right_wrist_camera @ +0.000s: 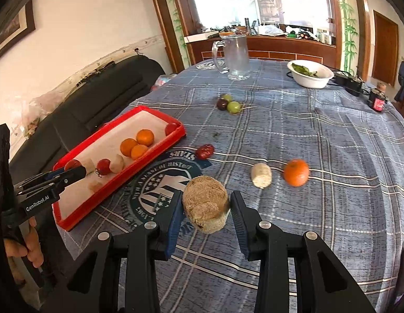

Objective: Organize fruits
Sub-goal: 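Carry the tomato toward the tray with the left tool while the right tool carries the bread piece there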

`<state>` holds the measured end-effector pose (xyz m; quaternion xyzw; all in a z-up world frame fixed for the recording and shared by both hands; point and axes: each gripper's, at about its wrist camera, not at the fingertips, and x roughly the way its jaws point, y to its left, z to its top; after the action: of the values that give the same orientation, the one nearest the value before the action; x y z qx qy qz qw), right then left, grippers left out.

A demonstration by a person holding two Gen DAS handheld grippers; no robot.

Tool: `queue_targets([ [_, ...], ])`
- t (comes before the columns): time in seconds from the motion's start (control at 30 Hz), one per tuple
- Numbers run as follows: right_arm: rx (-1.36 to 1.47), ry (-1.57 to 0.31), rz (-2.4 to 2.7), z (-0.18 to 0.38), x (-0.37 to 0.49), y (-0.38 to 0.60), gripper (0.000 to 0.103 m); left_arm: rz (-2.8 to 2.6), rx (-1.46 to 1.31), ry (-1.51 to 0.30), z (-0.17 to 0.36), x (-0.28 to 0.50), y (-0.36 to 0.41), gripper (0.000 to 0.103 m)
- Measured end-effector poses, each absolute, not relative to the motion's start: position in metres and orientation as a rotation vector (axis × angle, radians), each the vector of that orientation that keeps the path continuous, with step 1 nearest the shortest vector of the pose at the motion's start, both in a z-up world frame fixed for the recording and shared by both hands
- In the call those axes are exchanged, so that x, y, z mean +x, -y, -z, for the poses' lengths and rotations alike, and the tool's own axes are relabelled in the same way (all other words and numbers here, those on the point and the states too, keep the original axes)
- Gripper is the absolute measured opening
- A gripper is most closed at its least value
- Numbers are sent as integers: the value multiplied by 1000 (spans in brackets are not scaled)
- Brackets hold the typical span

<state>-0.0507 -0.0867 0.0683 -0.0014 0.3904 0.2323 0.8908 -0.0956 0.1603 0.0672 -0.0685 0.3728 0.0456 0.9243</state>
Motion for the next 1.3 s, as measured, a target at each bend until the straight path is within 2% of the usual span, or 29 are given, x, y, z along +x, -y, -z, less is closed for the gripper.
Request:
queue_targets([
  [0.3,11,-839,-573,-67,-42,69,37,-148,-189,-758,-71,-99,-196,31],
  [0.73,-45,-804,-774,-100,5,-5,37,-168,-211,-708,-103,-75,-237,31],
  [1.07,62,-926,-828,-64,83,-68,37,-74,-319,-835,-73,2,-230,31],
  [1.3,58,-997,-787,-38,120,-96,37,-102,-332,-907,-55,24,-239,31],
])
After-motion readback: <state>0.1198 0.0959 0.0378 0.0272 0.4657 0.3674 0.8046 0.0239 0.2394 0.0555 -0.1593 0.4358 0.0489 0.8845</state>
